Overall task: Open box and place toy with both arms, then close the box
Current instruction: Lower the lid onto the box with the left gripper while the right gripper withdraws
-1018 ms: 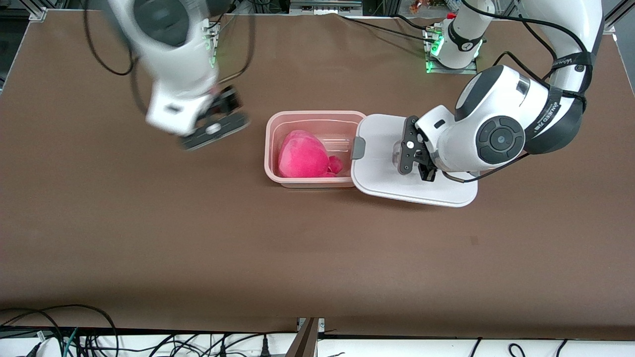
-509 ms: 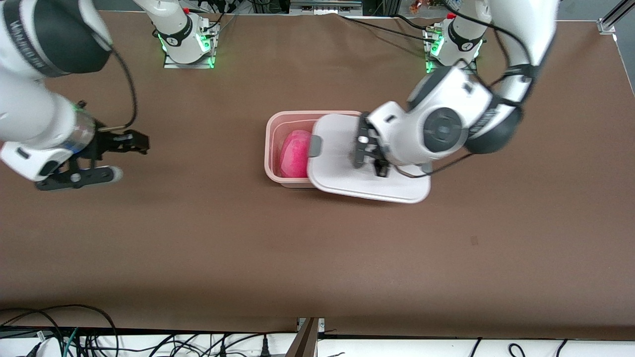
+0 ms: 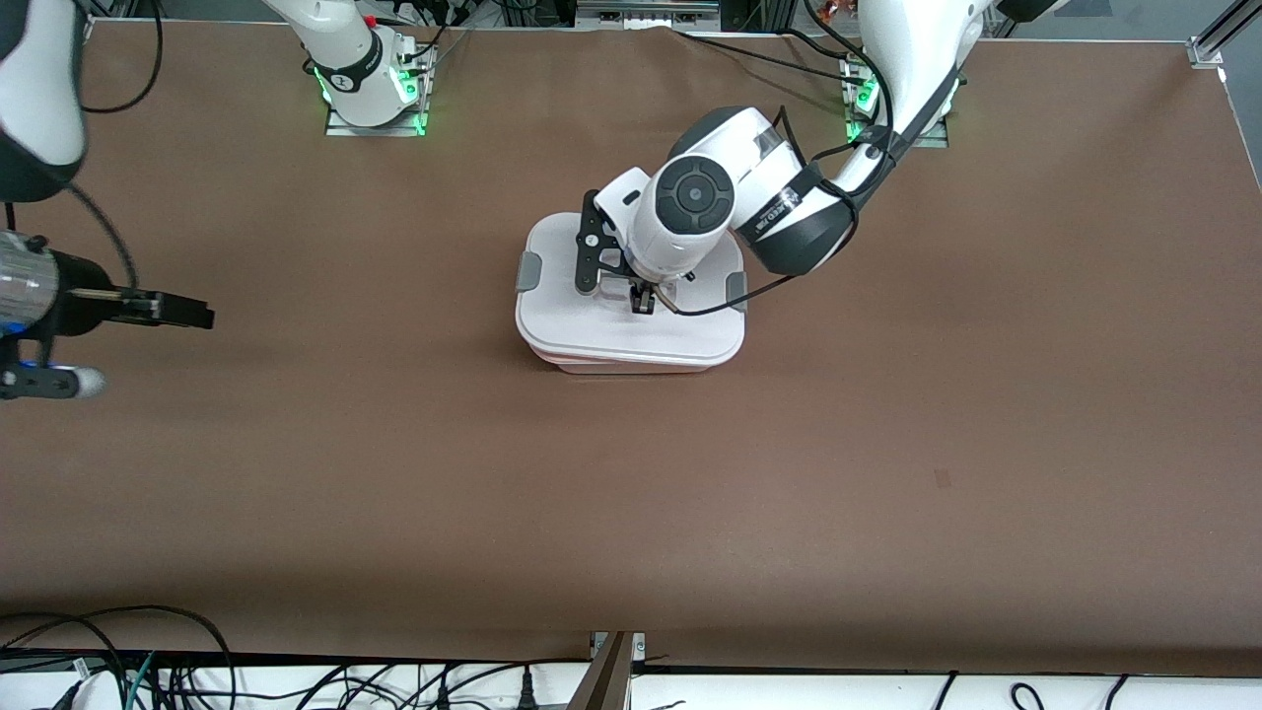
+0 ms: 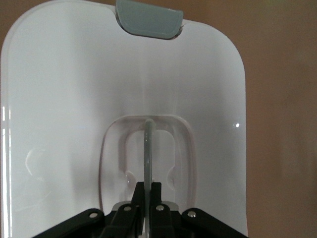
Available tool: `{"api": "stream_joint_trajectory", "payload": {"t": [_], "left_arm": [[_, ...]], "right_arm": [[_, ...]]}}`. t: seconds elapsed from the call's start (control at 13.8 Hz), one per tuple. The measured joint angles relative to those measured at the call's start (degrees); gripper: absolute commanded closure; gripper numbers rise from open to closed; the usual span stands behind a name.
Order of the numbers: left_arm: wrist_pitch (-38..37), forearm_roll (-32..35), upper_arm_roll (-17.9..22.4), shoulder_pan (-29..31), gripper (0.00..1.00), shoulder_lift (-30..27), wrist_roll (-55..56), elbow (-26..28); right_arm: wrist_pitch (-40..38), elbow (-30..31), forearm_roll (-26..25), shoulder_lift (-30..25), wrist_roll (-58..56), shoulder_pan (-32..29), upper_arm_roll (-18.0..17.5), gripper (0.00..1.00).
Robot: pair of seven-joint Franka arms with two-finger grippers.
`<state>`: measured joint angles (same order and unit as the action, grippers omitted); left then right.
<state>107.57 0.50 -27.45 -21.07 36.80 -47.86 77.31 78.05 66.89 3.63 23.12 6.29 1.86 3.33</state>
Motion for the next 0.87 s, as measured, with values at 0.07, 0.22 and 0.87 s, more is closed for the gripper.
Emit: {"api": "stream_joint_trajectory", "payload": {"t": [0.07,0.22,0.87], "left_arm": [[0.0,0.6,0.2,-0.1,1.00,0.4,0.7,0.0],[0.0,1.0,0.5,-0.1,1.00,1.5,1.7,0.1],[0.1,3.1,0.5,-1.7,1.00,2.1,4.0,-0.2]], "right_arm": [[1.6,2.4,0.6,-1.6,0.0,0.5,1.3,0.00],[6.0,8.1,0.6,-5.7,0.0,0.8,1.7,0.00],[7.5,23.0,-1.3,-20.7,0.1,1.1,2.9,0.00]]}}
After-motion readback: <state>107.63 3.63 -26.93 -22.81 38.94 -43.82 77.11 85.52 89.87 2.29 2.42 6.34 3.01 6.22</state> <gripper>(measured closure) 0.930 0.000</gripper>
